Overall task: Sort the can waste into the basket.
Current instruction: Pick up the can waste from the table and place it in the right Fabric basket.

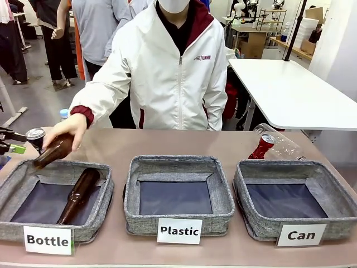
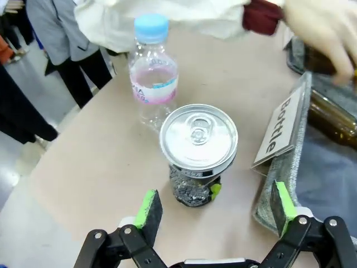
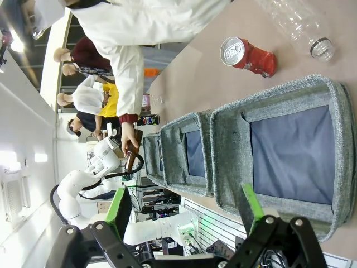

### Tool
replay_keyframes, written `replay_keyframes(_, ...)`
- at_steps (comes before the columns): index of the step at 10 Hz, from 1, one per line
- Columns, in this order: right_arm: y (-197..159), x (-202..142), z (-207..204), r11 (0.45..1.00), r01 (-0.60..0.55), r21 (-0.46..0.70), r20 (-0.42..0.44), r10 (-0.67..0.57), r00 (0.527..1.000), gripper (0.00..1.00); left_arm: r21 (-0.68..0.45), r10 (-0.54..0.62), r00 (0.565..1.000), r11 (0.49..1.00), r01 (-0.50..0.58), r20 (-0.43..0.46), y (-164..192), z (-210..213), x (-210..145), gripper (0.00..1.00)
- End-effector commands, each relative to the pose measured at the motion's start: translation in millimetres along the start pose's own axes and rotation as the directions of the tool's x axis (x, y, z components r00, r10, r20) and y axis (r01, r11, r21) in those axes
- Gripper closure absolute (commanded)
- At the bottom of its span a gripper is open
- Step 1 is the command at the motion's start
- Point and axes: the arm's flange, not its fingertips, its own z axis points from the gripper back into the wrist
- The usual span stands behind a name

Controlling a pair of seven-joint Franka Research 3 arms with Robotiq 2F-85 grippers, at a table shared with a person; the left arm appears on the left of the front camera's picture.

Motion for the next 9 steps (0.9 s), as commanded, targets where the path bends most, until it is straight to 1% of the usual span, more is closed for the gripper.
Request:
replay_keyframes(1,0.6,3.1,0.2,0.999,-0.021,0.026,0.011,0.021,1.0,0.0,0.055,0.032,0.999,0.998,-0.032,-0.01,7.5,48.2,3.5,0.0)
replay_keyframes(2,0.6,3.1,0.2,0.999,-0.021,0.026,0.011,0.021,1.0,0.0,0.083,0.053,0.999,0.995,-0.052,-0.006,6.6,91.7,1.0,0.0)
replay_keyframes(4,0.6,3.1,0.2,0.999,-0.021,0.026,0.011,0.021,1.0,0.0,0.126,0.091,0.995,0.987,-0.096,0.047,-7.4,180.0,-9.2,0.0)
replay_keyframes(5,0.6,3.1,0.2,0.999,-0.021,0.026,0.011,0.021,1.0,0.0,0.153,0.093,0.991,0.982,-0.107,0.094,-16.2,203.8,-13.3,0.0)
replay_keyframes(6,0.6,3.1,0.2,0.999,-0.021,0.026,0.011,0.021,1.0,0.0,0.183,0.098,0.985,0.975,-0.123,0.141,-20.4,217.6,-19.3,0.0)
replay_keyframes(7,0.6,3.1,0.2,0.999,-0.021,0.026,0.011,0.021,1.0,0.0,0.178,0.108,0.982,0.975,-0.135,0.158,-21.4,221.8,-24.4,0.0)
replay_keyframes(8,0.6,3.1,0.2,0.999,-0.021,0.026,0.011,0.021,1.0,0.0,0.214,0.119,0.981,0.965,-0.15,0.152,-21.6,221.5,-27.0,0.0)
replay_keyframes(9,0.6,3.1,0.2,0.999,-0.021,0.026,0.011,0.021,1.0,0.0,0.209,0.116,0.982,0.967,-0.146,0.153,-21.9,219.6,-26.5,0.0)
